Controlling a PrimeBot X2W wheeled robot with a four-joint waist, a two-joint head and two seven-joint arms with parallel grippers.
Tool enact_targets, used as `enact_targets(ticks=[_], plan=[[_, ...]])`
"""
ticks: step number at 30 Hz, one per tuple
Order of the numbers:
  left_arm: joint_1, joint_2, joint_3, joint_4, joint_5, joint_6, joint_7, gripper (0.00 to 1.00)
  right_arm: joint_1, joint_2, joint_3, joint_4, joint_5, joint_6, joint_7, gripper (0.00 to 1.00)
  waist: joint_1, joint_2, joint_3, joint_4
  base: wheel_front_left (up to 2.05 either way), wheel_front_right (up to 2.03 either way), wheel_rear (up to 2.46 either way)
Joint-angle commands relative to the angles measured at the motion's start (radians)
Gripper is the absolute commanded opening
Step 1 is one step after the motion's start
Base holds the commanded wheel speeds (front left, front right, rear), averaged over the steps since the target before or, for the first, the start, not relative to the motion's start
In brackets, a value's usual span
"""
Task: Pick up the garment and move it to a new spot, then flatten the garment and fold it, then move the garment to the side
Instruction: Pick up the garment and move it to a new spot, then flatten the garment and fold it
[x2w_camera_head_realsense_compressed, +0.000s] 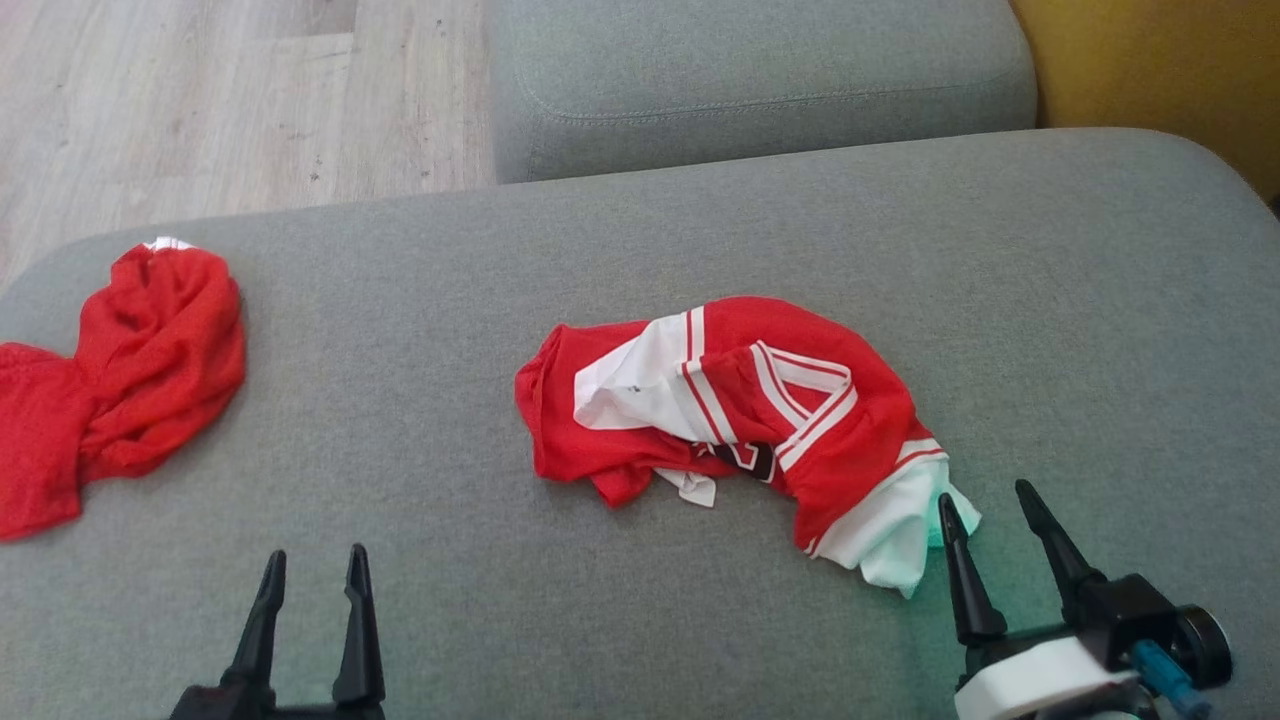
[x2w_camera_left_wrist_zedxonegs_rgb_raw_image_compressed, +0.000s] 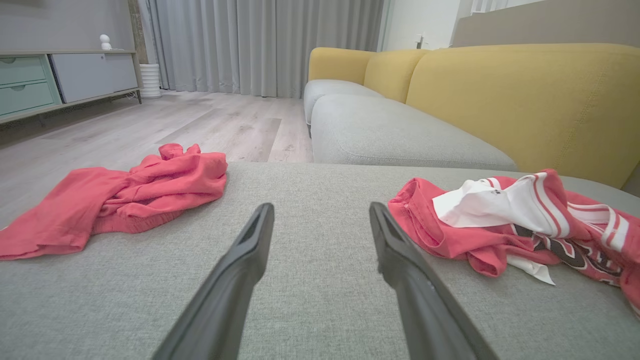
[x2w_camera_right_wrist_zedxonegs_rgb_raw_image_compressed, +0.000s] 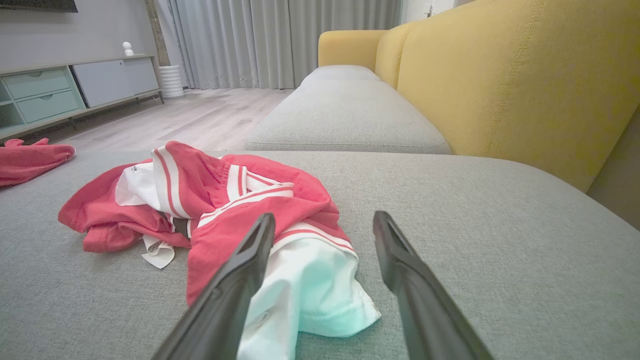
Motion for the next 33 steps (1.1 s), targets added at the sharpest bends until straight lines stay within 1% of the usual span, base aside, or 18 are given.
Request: enact_targets(ticks=[1, 10, 17, 22, 28, 30, 33], plan=[[-0.031, -0.003, 0.040, -0.026, 0.011, -0.004, -0.011, 1.00, -0.036, -0.005, 0.023, -0.026, 0.007, 0.008, -0.011, 1.00, 0.0000, 0.0000, 0.000, 0.000, 0.00, 0.00, 0.00], [-0.037, -0.006, 0.043, -0.021, 0.005, -0.013, -0.011, 1.00, -0.040, -0.005, 0.030, -0.027, 0.012, 0.008, -0.011, 1.00, 0.0000, 0.0000, 0.003, -0.002, 0.00, 0.00, 0.00], [-0.043, -0.006, 0.026, -0.031, -0.003, -0.006, -0.011, 1.00, -0.045, -0.005, 0.032, -0.030, 0.011, 0.008, -0.011, 1.00, 0.0000, 0.0000, 0.008, -0.008, 0.00, 0.00, 0.00], [-0.064, -0.006, -0.008, -0.038, -0.009, -0.018, -0.011, 1.00, -0.055, -0.005, 0.043, -0.034, 0.011, 0.008, -0.011, 1.00, 0.0000, 0.0000, 0.015, -0.027, 0.00, 0.00, 0.00], [-0.189, -0.006, -0.135, -0.012, -0.029, -0.048, -0.011, 1.00, -0.090, -0.005, 0.080, -0.047, 0.021, 0.008, -0.011, 1.00, 0.0000, 0.0000, 0.046, -0.089, 0.00, 0.00, 0.00], [-0.246, -0.006, -0.186, 0.021, -0.038, -0.053, -0.011, 1.00, -0.104, -0.005, 0.093, -0.055, 0.027, 0.008, -0.011, 1.00, 0.0000, 0.0000, 0.061, -0.116, 0.00, 0.00, 0.00], [-0.339, -0.006, -0.270, 0.106, -0.083, -0.058, -0.005, 1.00, -0.122, -0.005, 0.111, -0.068, 0.038, 0.008, -0.011, 1.00, 0.0000, 0.0000, 0.092, -0.157, 0.00, 0.00, 0.00]])
